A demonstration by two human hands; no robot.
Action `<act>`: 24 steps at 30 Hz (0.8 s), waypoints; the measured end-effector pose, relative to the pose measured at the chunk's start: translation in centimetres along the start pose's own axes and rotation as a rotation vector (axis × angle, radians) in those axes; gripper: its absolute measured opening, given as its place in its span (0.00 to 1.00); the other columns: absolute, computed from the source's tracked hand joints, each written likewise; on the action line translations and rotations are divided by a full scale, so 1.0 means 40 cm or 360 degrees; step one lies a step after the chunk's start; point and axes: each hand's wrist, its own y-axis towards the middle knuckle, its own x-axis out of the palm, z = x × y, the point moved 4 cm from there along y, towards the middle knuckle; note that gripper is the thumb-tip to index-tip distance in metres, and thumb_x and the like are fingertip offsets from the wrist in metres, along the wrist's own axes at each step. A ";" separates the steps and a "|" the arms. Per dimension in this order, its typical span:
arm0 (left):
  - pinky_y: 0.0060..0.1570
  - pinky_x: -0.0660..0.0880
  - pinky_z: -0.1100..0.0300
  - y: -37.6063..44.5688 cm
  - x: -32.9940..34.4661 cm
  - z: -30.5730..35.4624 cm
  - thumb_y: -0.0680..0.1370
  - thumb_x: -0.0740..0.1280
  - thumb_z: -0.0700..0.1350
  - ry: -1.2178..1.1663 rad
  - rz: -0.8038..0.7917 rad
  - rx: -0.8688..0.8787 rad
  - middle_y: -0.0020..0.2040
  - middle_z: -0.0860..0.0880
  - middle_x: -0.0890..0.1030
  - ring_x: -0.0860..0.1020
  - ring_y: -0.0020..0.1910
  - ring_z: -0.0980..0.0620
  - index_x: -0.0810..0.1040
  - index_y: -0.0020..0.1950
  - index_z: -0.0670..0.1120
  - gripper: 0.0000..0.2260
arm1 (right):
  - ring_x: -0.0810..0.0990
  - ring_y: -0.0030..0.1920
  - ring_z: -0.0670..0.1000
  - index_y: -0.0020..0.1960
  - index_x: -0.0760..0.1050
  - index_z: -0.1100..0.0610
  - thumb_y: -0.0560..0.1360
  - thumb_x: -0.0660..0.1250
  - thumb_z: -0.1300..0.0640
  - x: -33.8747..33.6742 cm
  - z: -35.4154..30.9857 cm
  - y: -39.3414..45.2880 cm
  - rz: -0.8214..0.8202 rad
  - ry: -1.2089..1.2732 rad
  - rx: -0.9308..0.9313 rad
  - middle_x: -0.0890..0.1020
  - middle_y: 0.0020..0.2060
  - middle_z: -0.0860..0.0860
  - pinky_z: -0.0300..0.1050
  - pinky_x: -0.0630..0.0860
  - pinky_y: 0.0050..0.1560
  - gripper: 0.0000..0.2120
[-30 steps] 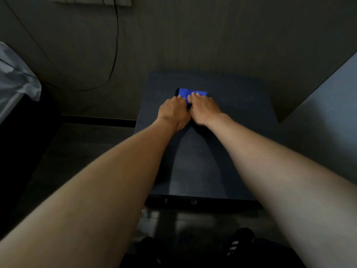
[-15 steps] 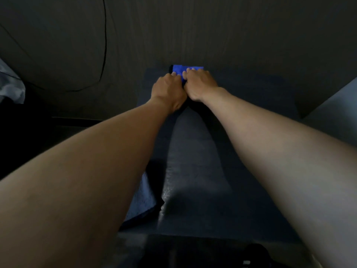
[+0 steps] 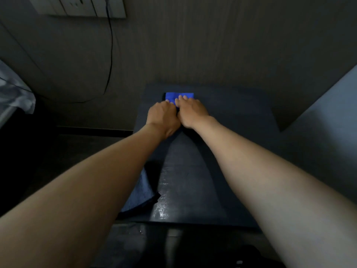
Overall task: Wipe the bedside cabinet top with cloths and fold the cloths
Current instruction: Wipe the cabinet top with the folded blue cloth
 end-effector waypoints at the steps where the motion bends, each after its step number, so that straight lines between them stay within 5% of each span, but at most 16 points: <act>1: 0.46 0.73 0.51 -0.031 -0.012 0.015 0.79 0.57 0.49 0.0039 -0.0026 0.0017 0.55 0.41 0.80 0.80 0.51 0.38 0.78 0.55 0.43 0.15 | 0.68 0.70 0.57 0.69 0.69 0.60 0.81 0.53 0.55 0.000 -0.007 -0.035 0.0000 0.0019 -0.0011 0.69 0.70 0.57 0.50 0.66 0.66 0.19; 6: 0.50 0.75 0.51 -0.184 -0.053 0.088 0.79 0.57 0.50 0.0173 -0.0186 0.0079 0.59 0.41 0.79 0.79 0.54 0.40 0.72 0.67 0.45 0.19 | 0.59 0.77 0.53 0.75 0.62 0.59 0.83 0.50 0.54 0.002 -0.038 -0.222 -0.0106 -0.0004 -0.0068 0.61 0.77 0.55 0.50 0.61 0.71 0.22; 15: 0.51 0.74 0.53 -0.445 -0.106 0.210 0.77 0.59 0.50 0.0105 -0.0252 0.0115 0.57 0.44 0.81 0.79 0.55 0.42 0.72 0.68 0.46 0.21 | 0.57 0.78 0.51 0.77 0.61 0.57 0.84 0.50 0.55 0.028 -0.055 -0.511 -0.0183 0.0070 0.0019 0.59 0.78 0.53 0.47 0.60 0.72 0.22; 24: 0.50 0.75 0.52 -0.629 -0.136 0.222 0.76 0.60 0.48 0.0026 -0.0251 0.0138 0.51 0.43 0.83 0.81 0.50 0.41 0.80 0.54 0.46 0.13 | 0.66 0.73 0.54 0.72 0.67 0.58 0.83 0.51 0.57 0.014 -0.126 -0.717 -0.0172 0.0021 0.0119 0.67 0.73 0.55 0.51 0.68 0.67 0.19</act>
